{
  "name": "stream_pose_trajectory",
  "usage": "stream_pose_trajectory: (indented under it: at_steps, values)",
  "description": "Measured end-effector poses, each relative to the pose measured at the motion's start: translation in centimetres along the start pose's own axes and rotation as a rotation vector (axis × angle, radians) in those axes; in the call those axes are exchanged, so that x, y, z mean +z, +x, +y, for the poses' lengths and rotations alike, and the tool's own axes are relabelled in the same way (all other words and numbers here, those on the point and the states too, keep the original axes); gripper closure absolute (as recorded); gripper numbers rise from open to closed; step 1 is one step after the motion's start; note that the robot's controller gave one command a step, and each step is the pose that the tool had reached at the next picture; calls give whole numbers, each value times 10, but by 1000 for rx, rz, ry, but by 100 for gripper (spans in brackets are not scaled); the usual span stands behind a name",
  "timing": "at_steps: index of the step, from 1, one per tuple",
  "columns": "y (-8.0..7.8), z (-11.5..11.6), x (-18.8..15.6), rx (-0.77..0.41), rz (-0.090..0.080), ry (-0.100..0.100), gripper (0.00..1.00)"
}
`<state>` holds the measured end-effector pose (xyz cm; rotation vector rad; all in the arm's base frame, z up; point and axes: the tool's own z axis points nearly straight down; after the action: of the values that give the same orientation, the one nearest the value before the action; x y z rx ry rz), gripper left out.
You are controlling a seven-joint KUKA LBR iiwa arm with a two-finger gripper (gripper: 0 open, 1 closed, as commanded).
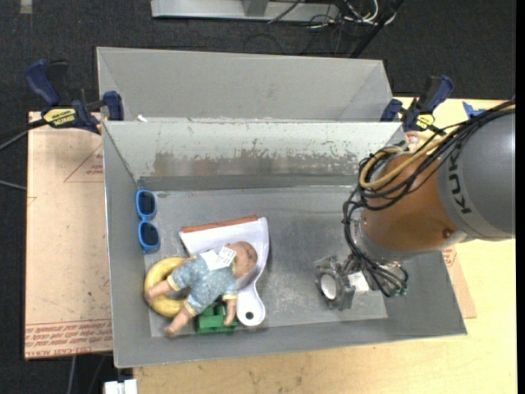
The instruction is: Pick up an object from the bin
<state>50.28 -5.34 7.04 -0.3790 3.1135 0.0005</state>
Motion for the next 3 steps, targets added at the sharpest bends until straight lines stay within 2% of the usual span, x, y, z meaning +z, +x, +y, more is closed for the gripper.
stream_pose_trajectory:
  at_steps: [2,3]
  values:
    - [1,1,-19,0,4,-2,100]
    - [-1,0,-32,0,1,-1,100]
